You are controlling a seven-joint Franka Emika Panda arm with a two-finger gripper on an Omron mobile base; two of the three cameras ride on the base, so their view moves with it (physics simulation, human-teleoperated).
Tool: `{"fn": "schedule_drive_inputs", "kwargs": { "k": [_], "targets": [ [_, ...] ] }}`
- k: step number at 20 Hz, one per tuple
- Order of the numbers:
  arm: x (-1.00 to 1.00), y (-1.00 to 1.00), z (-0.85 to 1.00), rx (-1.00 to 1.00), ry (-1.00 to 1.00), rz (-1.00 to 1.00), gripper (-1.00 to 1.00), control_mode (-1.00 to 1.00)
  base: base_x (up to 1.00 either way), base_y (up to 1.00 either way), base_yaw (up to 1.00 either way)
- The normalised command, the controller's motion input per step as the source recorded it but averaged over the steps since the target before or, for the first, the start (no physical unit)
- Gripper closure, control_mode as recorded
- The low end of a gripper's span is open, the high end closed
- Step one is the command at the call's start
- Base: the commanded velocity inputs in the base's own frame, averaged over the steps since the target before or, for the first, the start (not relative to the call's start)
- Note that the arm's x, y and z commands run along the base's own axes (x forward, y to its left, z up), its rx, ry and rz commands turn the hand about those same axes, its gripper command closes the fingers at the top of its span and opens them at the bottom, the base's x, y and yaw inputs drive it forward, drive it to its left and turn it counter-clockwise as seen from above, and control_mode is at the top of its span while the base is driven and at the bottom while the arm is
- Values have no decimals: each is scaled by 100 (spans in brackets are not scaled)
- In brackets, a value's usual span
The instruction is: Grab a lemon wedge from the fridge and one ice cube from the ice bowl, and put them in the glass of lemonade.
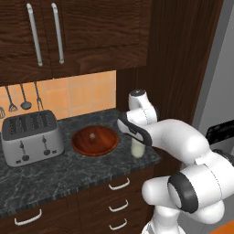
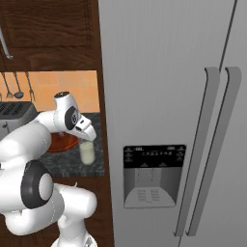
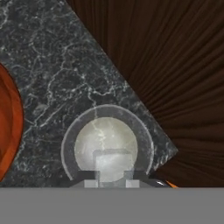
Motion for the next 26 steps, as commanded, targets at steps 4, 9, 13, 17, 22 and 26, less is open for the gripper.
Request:
{"fn": "schedule_drive_inputs", "kwargs": {
  "k": [4, 9, 13, 17, 22, 26],
  "targets": [
    [0, 0, -19, 0, 0, 0, 100, -100, 0, 0, 0],
    [0, 5, 1, 0, 0, 0, 100, -100, 0, 0, 0],
    [5, 0, 2, 0, 0, 0, 100, -100, 0, 0, 0],
    [1, 0, 4, 0, -1, 0, 100, -100, 0, 0, 0],
    [0, 0, 15, 0, 0, 0, 100, -100, 0, 0, 0],
    [11, 0, 6, 0, 0, 0, 100, -100, 0, 0, 0]
  ]
}}
